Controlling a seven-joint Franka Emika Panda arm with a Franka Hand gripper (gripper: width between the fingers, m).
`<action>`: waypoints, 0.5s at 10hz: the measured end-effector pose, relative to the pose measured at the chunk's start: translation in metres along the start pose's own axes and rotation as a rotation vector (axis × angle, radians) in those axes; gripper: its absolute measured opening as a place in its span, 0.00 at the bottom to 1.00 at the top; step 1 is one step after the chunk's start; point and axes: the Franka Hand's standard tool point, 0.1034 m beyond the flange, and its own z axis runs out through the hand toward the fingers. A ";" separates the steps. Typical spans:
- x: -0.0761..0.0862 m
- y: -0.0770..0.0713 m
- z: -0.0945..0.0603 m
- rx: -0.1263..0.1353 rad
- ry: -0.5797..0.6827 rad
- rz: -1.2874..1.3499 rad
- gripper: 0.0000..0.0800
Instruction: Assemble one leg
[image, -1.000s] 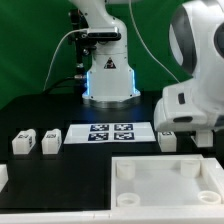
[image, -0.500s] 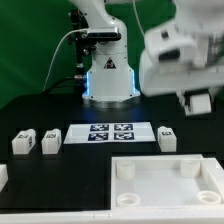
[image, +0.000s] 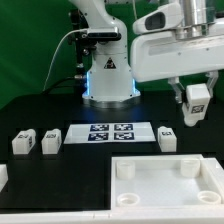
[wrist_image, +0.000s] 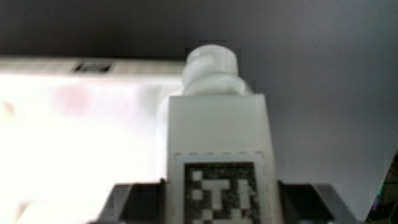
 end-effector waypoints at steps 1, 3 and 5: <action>0.032 0.009 -0.015 -0.007 0.137 -0.017 0.36; 0.059 0.001 -0.033 0.003 0.391 -0.047 0.36; 0.049 0.004 -0.022 0.001 0.448 -0.050 0.36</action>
Offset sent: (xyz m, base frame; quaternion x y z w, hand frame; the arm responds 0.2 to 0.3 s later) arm 0.0000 0.0000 0.0000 0.0000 0.2667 0.0000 0.9638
